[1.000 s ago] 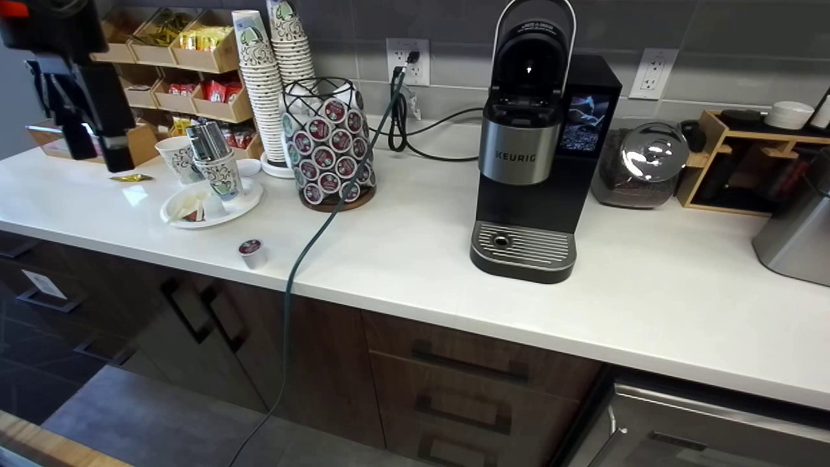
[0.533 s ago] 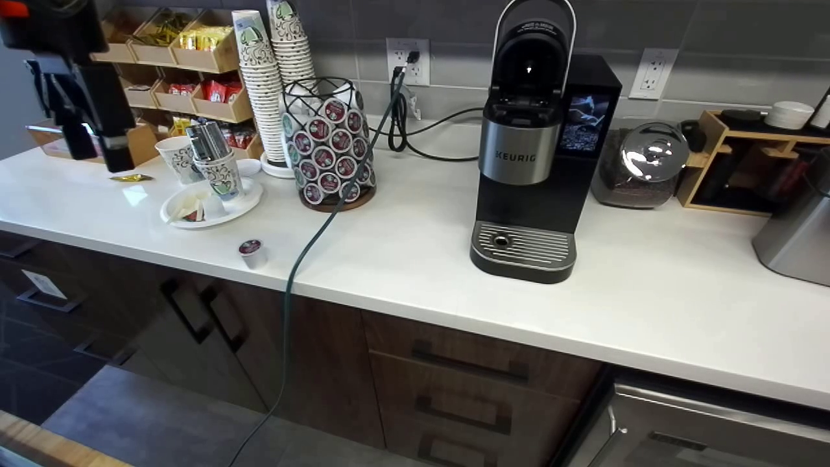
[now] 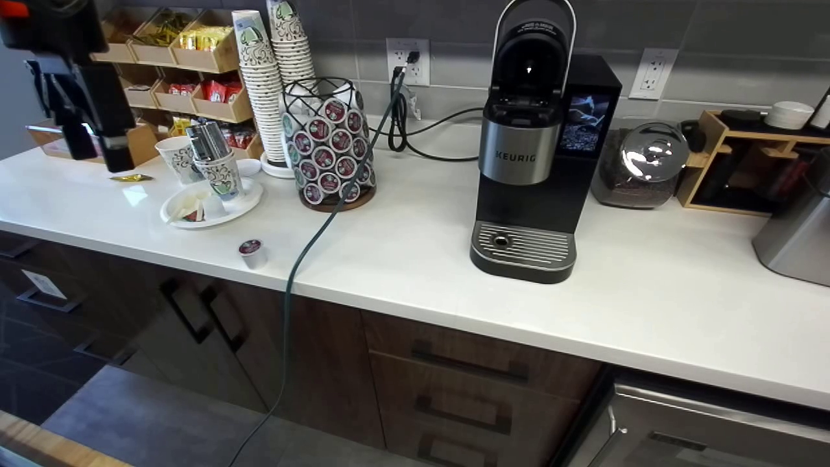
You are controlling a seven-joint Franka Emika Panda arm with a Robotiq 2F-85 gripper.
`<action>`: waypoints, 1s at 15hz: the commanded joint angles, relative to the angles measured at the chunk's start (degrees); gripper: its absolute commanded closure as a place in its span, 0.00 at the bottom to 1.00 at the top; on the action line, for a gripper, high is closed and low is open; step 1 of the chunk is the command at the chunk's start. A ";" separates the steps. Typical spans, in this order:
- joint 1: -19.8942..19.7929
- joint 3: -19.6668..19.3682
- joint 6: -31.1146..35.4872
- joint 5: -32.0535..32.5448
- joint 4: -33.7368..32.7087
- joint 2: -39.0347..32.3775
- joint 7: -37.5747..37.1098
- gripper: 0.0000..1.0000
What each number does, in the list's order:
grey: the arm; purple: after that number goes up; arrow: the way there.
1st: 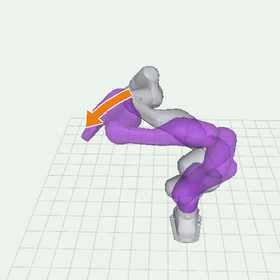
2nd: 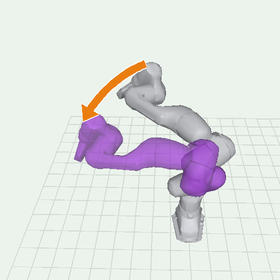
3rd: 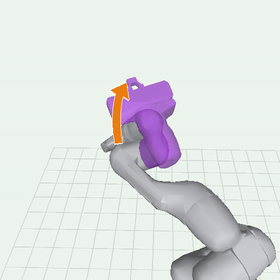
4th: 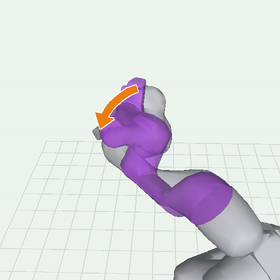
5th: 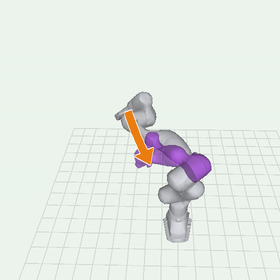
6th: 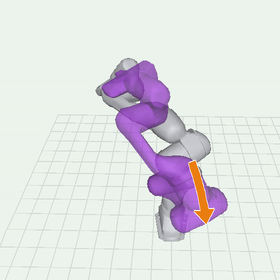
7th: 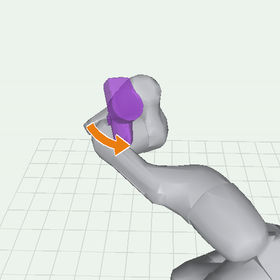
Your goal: Pick up the silver milk jug and put it on the table
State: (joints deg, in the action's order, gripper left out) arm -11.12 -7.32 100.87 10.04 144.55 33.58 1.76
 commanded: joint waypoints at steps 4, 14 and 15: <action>0.47 -0.41 -0.13 0.19 -0.09 0.01 -0.20 0.00; 4.72 0.44 7.02 -1.64 -0.51 -0.46 4.35 0.00; 6.15 0.84 9.05 -1.98 -0.63 -0.73 5.95 0.00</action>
State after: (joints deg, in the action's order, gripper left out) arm -8.54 -7.01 105.68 9.50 144.41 33.56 4.12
